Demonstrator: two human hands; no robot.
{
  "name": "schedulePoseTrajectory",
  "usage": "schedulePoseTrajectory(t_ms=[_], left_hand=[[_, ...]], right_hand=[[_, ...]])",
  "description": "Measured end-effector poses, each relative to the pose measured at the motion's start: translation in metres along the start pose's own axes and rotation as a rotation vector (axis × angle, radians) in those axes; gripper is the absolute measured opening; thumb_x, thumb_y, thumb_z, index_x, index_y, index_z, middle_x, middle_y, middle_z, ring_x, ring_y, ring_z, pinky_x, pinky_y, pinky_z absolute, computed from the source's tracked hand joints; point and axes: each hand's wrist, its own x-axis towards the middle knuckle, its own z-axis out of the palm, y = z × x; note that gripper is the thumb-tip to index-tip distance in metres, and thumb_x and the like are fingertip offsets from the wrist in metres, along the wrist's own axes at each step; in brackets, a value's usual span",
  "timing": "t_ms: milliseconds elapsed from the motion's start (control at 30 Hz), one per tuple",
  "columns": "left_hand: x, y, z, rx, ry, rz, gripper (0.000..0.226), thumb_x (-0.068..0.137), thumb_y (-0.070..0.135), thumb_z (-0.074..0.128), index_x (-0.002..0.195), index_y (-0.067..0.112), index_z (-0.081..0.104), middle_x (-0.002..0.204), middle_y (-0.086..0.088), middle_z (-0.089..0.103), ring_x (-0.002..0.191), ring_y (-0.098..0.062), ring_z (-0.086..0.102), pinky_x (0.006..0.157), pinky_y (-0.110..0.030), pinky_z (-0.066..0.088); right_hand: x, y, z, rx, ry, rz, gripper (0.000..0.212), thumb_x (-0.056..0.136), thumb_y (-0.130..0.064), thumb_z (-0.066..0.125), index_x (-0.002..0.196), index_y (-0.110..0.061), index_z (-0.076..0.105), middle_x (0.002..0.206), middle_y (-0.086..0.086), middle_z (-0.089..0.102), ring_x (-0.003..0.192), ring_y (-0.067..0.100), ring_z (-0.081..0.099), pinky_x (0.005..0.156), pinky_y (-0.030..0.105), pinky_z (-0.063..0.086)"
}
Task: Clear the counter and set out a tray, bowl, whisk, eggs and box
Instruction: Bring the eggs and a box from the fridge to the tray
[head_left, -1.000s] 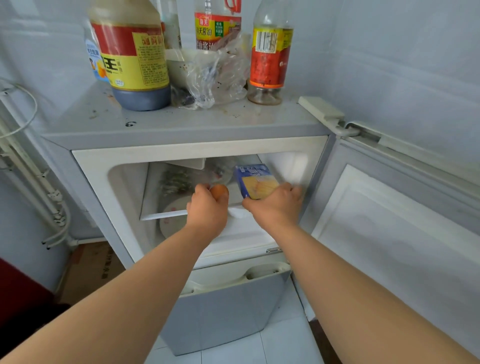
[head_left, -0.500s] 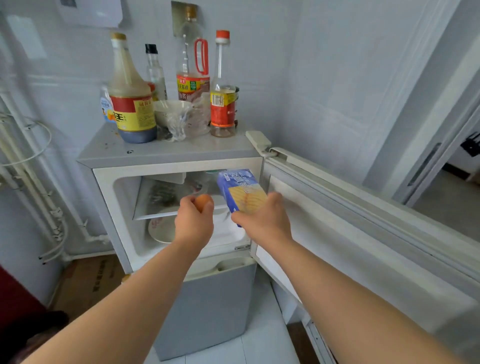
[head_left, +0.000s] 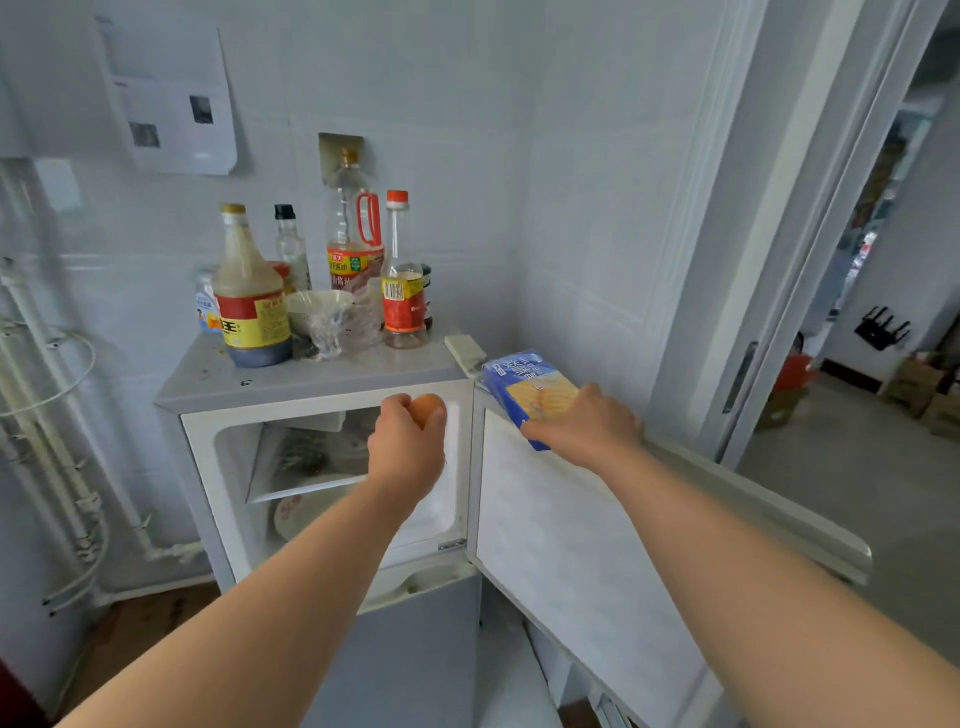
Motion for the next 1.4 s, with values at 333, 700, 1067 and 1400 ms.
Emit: schedulePoseTrajectory(t_ms=[333,700,1067,1400], left_hand=[[-0.026,-0.001,-0.008,0.023,-0.02,-0.051,0.046,0.096,0.028,0.048,0.137,0.009,0.038,0.114,-0.008,0.054,0.096,-0.024,0.052,0.077,-0.032,0.04],[-0.046,0.003,-0.051,-0.018,-0.034,-0.037,0.043,0.094,0.031,0.049,0.131,0.01,0.042,0.121,-0.01,0.056,0.097,-0.025,0.054,0.067,-0.028,0.04],[-0.073,-0.007,-0.137,0.02,-0.023,-0.03,0.049,0.096,0.029,0.048,0.139,0.009,0.037,0.122,-0.008,0.055,0.1,-0.025,0.053,0.076,-0.028,0.039],[-0.083,-0.025,-0.19,0.001,0.016,-0.073,0.042,0.095,0.027,0.049,0.133,0.01,0.04,0.087,0.004,0.046,0.09,-0.025,0.051,0.084,-0.039,0.052]], right_hand=[[-0.017,0.013,-0.004,0.044,-0.068,0.008,0.075,0.051,-0.06,0.062,0.11,-0.015,0.051,0.112,0.003,0.062,0.108,0.027,0.059,0.092,0.033,0.045],[-0.068,-0.027,-0.001,0.27,-0.171,0.056,0.088,0.029,-0.055,0.06,0.108,-0.017,0.057,0.106,0.004,0.065,0.101,0.025,0.064,0.08,0.031,0.051],[-0.133,-0.072,-0.005,0.44,-0.272,-0.03,0.038,0.067,-0.041,0.074,0.092,-0.02,0.057,0.081,-0.004,0.056,0.066,0.008,0.054,0.051,0.022,0.037],[-0.165,-0.125,0.016,0.482,-0.347,-0.124,0.058,0.065,-0.052,0.074,0.108,-0.015,0.058,0.095,0.0,0.059,0.08,0.015,0.057,0.053,0.023,0.036]])
